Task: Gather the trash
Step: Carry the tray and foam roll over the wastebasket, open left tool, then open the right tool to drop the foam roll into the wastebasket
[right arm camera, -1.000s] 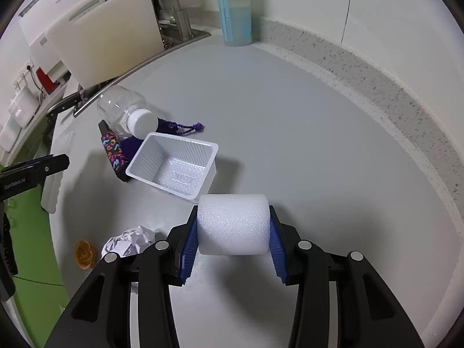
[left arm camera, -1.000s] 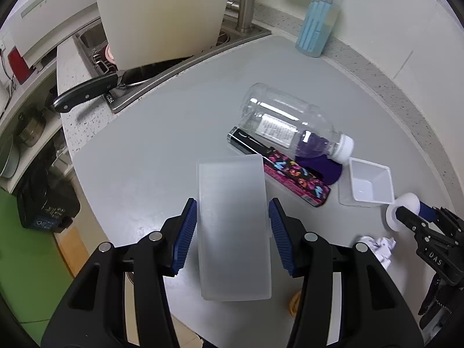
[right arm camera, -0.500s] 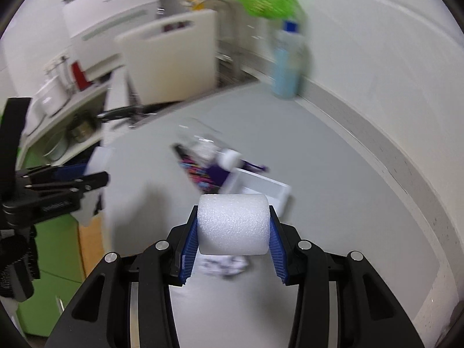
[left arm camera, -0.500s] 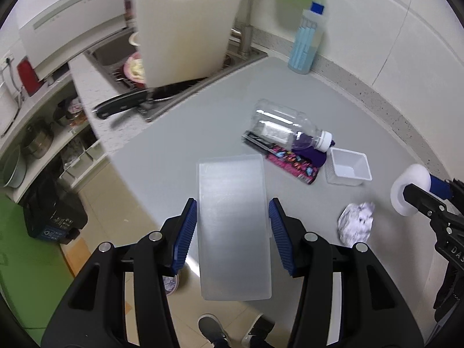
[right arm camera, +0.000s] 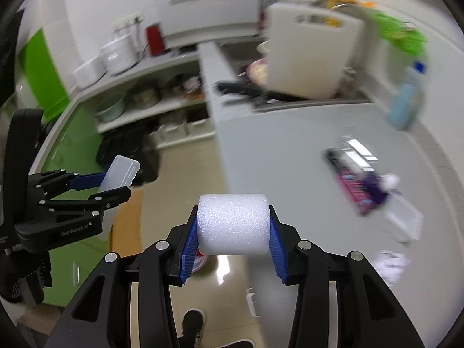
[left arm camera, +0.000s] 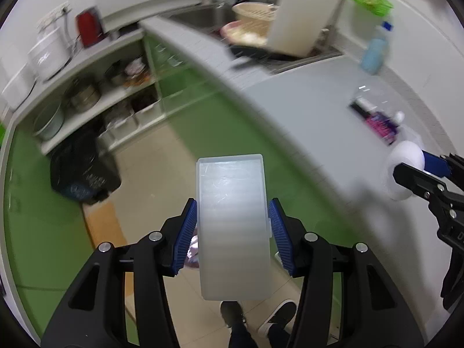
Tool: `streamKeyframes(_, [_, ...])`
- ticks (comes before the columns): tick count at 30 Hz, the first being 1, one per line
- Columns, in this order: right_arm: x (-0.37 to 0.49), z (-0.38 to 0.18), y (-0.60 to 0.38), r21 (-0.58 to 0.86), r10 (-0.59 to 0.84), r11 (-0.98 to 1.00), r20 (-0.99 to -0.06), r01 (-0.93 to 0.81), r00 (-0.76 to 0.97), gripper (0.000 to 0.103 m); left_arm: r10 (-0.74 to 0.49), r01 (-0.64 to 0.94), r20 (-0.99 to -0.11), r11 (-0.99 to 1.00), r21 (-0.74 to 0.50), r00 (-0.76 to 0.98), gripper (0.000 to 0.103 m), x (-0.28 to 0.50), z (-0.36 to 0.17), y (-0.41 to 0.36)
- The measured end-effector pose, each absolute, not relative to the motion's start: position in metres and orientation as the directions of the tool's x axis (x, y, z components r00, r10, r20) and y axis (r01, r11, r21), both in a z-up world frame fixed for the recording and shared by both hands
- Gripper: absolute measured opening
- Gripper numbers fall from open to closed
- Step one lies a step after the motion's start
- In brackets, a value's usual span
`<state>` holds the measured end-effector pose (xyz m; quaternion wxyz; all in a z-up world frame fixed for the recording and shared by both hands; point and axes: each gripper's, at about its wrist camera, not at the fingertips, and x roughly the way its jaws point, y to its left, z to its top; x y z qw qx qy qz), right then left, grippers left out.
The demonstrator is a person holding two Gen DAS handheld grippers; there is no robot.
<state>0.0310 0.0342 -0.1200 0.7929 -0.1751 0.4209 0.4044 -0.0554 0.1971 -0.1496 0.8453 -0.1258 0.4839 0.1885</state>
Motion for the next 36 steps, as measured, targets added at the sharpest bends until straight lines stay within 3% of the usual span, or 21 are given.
streamKeyframes(9, [-0.002,-0.237,0.14,0.07,0.434,0.505,-0.882,-0.861,0.183,0.042,0.184,-0.527,-0.911,0.849,-0.042,0.369,0.051,-0.113,-0.265,0.272])
streamKeyframes(21, [-0.02,-0.442,0.211,0.074,0.348,0.436,-0.933,-0.897,0.092,0.042,0.107,-0.563,-0.957,0.824,-0.068,0.271,0.051,-0.114,-0.507,0.337])
streamKeyframes(27, [-0.015,-0.512,0.216,0.072,0.321,0.436,-0.944,-0.897,0.08,0.042,0.072,-0.562,-0.969,0.824,-0.075,0.236,0.051,-0.108,-0.598,0.35])
streamKeyframes(32, [-0.011,-0.545,0.216,0.072,0.299,0.438,-0.952,-0.896,0.07,0.043,0.061,-0.573,-0.97,0.815,-0.086,0.233,0.052,-0.108,-0.64,0.355])
streamKeyframes(34, [-0.012,-0.552,0.217,0.071,0.292,0.438,-0.954,-0.896,0.068,0.043,0.062,-0.583,-0.97,0.808,-0.089,0.234,0.061,-0.109,-0.648,0.356])
streamKeyframes(36, [-0.013,-0.559,0.222,0.071,0.287,0.435,-0.956,-0.898,0.064,0.042,0.07,-0.591,-0.968,0.802,-0.091,0.243,0.094,-0.11,-0.652,0.359])
